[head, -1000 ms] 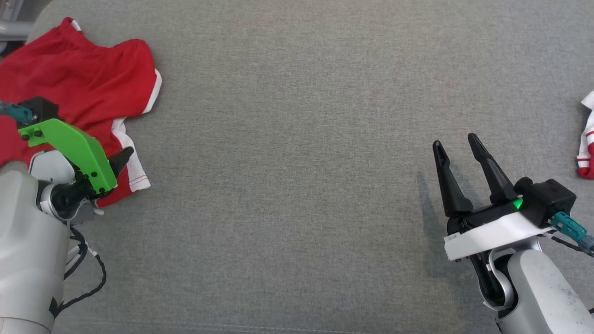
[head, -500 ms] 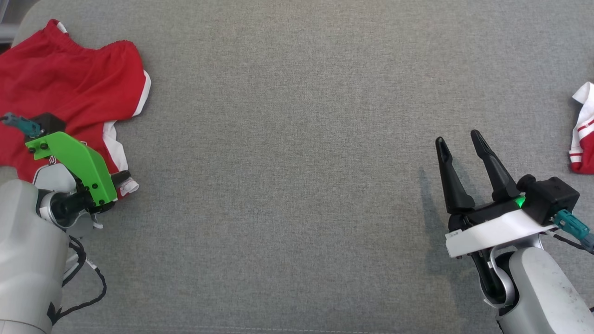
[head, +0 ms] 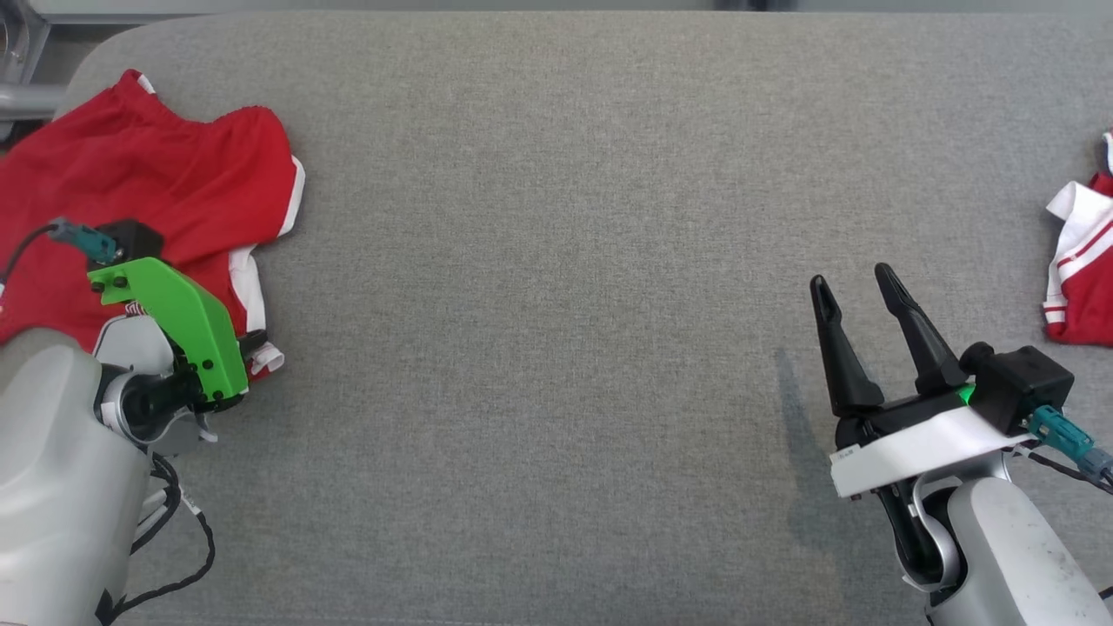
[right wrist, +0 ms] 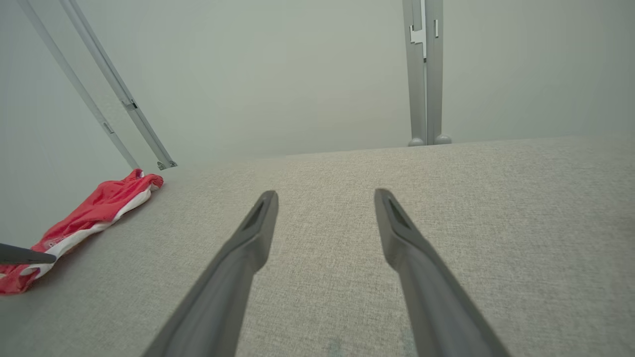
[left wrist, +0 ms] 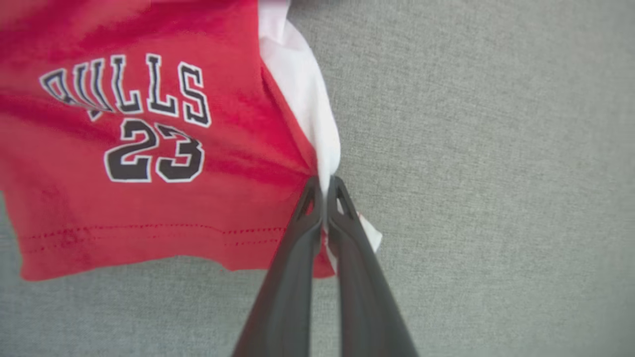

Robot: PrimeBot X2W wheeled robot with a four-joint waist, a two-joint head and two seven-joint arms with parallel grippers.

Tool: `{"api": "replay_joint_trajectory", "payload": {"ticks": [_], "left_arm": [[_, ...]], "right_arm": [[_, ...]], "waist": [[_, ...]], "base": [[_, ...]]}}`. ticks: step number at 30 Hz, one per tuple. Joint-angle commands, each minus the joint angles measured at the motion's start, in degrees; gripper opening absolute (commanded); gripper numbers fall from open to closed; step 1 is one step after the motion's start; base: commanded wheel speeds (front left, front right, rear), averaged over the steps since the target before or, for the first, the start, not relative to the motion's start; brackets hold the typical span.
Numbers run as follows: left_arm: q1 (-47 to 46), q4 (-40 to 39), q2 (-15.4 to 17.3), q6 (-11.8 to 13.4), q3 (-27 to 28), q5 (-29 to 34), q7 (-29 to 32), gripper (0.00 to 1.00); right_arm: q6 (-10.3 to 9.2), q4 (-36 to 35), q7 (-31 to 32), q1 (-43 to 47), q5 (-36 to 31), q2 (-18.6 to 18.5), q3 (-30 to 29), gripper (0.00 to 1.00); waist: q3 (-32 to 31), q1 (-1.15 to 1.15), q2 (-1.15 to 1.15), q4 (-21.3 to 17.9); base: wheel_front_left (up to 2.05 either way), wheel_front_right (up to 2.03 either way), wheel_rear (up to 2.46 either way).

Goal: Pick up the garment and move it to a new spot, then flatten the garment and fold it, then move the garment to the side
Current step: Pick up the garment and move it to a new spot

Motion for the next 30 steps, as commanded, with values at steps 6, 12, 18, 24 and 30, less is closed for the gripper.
{"api": "replay_joint_trajectory", "payload": {"ticks": [6,12,18,24,30], "left_arm": [[2.7,-8.62,2.64,0.02,-3.63,-3.56,0.96,0.0],[4.23,-14.32,3.77,0.01,-5.9,-6.03,1.45,0.0],[5.9,-19.96,4.1,0.01,-8.74,-8.6,3.11,0.0],[7.01,-24.69,3.02,0.01,-11.12,-10.45,3.6,0.0],[6.48,-25.93,0.86,0.01,-12.51,-10.25,2.24,0.0]], "right_arm": [[-0.02,0.29,-0.36,1.96,0.47,0.44,-0.74,1.0],[-0.02,0.47,-0.36,3.21,0.64,1.21,-1.14,1.0],[-0.02,0.62,-0.35,4.81,0.72,1.81,-1.24,1.0],[-0.02,0.79,-0.35,5.34,0.86,2.0,-1.2,1.0],[-0.02,0.94,-0.36,5.42,1.29,1.95,-1.16,1.0]], "waist": [[-4.83,0.0,0.0,-0.9],[-7.35,0.0,0.0,-2.9],[-9.91,0.0,0.0,-6.62],[-11.41,0.0,0.0,-11.62],[-11.8,0.0,0.0,-16.96]], "base": [[0.0,0.0,0.0],[0.0,0.0,0.0],[0.0,0.0,0.0],[0.0,0.0,0.0],[0.0,0.0,0.0]]}}
